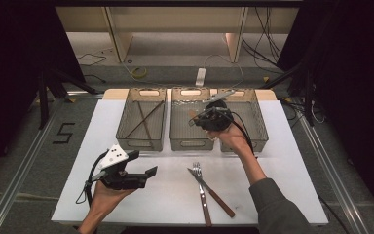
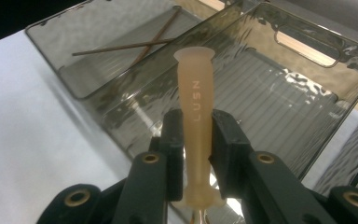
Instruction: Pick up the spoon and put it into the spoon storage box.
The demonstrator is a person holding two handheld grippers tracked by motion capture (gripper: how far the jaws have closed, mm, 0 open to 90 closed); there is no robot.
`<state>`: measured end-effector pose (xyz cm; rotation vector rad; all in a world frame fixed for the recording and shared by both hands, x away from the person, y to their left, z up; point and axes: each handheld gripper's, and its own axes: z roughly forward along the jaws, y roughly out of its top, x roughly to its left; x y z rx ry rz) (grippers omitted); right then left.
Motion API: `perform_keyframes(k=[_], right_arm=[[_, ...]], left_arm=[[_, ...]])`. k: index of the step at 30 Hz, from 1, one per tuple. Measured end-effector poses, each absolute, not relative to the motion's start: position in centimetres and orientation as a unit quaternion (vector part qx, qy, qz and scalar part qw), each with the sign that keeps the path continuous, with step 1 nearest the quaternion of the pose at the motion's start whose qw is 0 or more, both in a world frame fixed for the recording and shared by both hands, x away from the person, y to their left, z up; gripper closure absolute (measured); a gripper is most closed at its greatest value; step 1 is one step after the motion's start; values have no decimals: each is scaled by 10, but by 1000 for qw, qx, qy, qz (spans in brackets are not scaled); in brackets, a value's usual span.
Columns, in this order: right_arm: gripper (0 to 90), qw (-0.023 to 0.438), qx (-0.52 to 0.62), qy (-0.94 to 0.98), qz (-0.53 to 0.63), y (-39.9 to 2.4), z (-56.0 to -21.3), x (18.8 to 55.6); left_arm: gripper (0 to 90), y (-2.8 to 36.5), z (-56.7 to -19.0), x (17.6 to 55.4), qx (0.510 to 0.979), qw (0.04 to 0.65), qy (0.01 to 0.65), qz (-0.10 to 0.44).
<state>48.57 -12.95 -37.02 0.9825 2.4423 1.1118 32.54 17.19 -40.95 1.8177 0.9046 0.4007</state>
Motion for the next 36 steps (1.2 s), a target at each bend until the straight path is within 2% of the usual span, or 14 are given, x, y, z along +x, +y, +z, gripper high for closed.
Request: perform_keyframes(k=[13, 32, 34, 36], right_arm=[[763, 145, 368, 840, 371, -115, -369, 514], [752, 145, 399, 832, 357, -111, -381, 531], [730, 145, 407, 828, 359, -112, -383, 533], [562, 145, 410, 826, 359, -111, -385, 535]], left_arm=[[154, 173, -409, 325, 753, 514, 377, 163], [154, 172, -409, 325, 752, 517, 376, 159], [154, 172, -409, 325, 752, 517, 375, 159], [154, 172, -409, 325, 753, 516, 375, 159]])
